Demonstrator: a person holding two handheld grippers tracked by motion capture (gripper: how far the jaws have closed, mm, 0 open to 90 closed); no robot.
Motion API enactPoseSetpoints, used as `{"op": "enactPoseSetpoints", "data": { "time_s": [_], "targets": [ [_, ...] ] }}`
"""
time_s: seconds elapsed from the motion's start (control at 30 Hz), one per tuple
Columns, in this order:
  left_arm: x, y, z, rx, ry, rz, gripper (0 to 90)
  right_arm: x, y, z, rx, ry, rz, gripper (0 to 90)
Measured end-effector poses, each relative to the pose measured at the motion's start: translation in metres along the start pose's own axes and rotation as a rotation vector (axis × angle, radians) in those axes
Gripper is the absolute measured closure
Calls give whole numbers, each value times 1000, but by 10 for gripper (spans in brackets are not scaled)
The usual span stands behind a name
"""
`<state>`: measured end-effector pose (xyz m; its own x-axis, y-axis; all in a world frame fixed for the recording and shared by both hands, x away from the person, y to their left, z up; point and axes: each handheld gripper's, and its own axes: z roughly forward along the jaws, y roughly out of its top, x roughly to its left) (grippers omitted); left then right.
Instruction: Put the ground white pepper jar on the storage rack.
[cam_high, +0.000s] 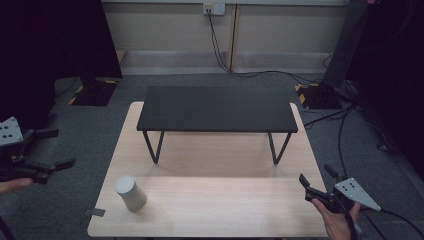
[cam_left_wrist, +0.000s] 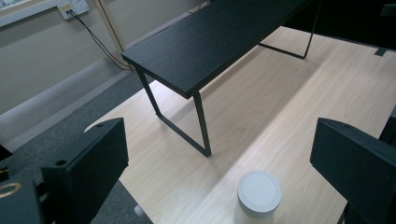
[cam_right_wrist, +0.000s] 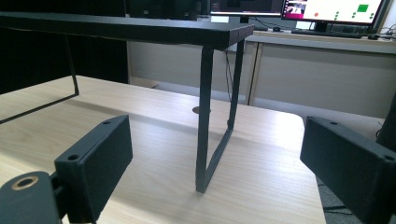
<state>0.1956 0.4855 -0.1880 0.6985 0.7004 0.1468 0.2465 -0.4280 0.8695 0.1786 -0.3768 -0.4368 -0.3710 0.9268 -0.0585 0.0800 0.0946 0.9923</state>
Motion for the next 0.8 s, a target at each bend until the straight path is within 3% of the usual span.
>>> {"op": "enactPoseSetpoints", "data": {
  "time_s": [0.37, 0.7, 0.8],
  "targets": [
    [0, -8, 9, 45, -15, -13, 33, 0, -1, 1, -7, -4, 1, 83],
    [-2, -17, 17, 37, -22, -22, 33, 0, -1, 1, -14, -6, 2, 84],
    [-2, -15, 20, 45, -28, -8, 33, 0, -1, 1, -14, -2, 3, 83]
  ]
}}
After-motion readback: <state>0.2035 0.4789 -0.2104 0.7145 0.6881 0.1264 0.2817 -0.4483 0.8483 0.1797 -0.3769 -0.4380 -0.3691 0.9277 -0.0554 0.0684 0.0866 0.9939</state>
